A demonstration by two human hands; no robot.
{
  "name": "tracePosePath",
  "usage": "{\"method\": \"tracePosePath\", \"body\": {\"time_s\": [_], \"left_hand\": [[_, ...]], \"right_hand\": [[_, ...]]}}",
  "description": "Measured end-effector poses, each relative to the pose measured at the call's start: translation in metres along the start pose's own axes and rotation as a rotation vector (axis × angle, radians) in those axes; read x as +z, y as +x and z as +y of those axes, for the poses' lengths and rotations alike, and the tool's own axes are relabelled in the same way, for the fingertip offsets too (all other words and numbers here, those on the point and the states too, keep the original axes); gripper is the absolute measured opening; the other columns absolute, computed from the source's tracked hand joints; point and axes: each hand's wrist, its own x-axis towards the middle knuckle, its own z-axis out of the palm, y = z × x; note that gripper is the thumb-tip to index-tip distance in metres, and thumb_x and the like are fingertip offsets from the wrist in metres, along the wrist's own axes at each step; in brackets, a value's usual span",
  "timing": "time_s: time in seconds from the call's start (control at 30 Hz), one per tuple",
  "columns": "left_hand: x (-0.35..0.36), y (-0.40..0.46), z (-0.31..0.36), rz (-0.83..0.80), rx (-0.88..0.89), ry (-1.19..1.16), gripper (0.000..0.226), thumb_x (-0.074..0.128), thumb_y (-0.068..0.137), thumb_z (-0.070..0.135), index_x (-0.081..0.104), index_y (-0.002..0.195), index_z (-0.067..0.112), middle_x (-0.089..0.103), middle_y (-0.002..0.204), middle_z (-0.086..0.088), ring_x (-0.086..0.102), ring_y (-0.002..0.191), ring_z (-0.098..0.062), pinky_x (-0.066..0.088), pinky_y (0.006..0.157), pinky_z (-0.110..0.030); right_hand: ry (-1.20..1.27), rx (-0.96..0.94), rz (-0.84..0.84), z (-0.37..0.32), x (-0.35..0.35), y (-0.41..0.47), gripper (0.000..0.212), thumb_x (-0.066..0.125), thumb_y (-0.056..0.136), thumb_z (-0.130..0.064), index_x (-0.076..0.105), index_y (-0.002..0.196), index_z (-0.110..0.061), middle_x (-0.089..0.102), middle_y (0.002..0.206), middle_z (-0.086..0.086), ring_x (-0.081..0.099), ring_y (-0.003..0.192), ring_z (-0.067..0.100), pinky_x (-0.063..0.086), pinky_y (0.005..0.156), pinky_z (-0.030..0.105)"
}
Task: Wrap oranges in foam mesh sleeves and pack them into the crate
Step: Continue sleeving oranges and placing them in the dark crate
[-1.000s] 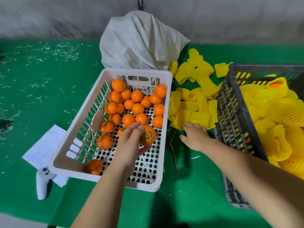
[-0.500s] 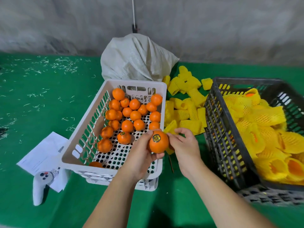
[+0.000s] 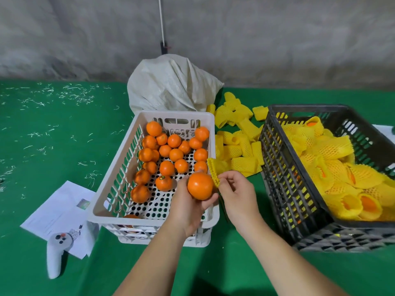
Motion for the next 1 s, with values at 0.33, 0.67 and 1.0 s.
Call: {"method": "tracePosePath", "body": {"time_s": [0.33, 0.67, 1.0], "left_hand": [[-0.016, 0.004, 0.002, -0.166, -0.039, -0.032, 0.042, 0.043, 0.106, 0.044, 0.062, 0.115, 0.008, 0.074, 0.085, -0.019, 0.071, 0.066, -0.027, 0.057, 0.050, -0.029], [-0.017, -0.003, 0.001, -0.320, -0.017, 0.041, 0.049, 0.061, 0.086, 0.063, 0.079, 0.103, 0.020, 0.069, 0.113, -0.021, 0.072, 0.079, -0.031, 0.059, 0.056, -0.035], [-0.017, -0.003, 0.000, -0.356, -0.031, 0.076, 0.037, 0.069, 0.087, 0.055, 0.075, 0.108, 0.025, 0.068, 0.122, -0.019, 0.071, 0.090, -0.035, 0.059, 0.062, -0.037]], "right_hand": [[0.071, 0.024, -0.049, -0.007, -0.001, -0.013, 0.012, 0.068, 0.088, -0.047, 0.074, 0.094, -0.038, 0.074, 0.090, -0.011, 0.071, 0.082, 0.007, 0.058, 0.073, 0.029], [0.104, 0.082, -0.164, -0.011, -0.021, -0.015, 0.021, 0.068, 0.095, -0.006, 0.069, 0.106, -0.024, 0.074, 0.090, -0.014, 0.070, 0.083, 0.002, 0.056, 0.073, 0.022], [0.086, 0.092, -0.179, -0.013, -0.021, -0.008, 0.010, 0.069, 0.091, -0.023, 0.074, 0.090, -0.032, 0.073, 0.085, -0.005, 0.070, 0.082, 0.015, 0.063, 0.074, 0.035]]}}
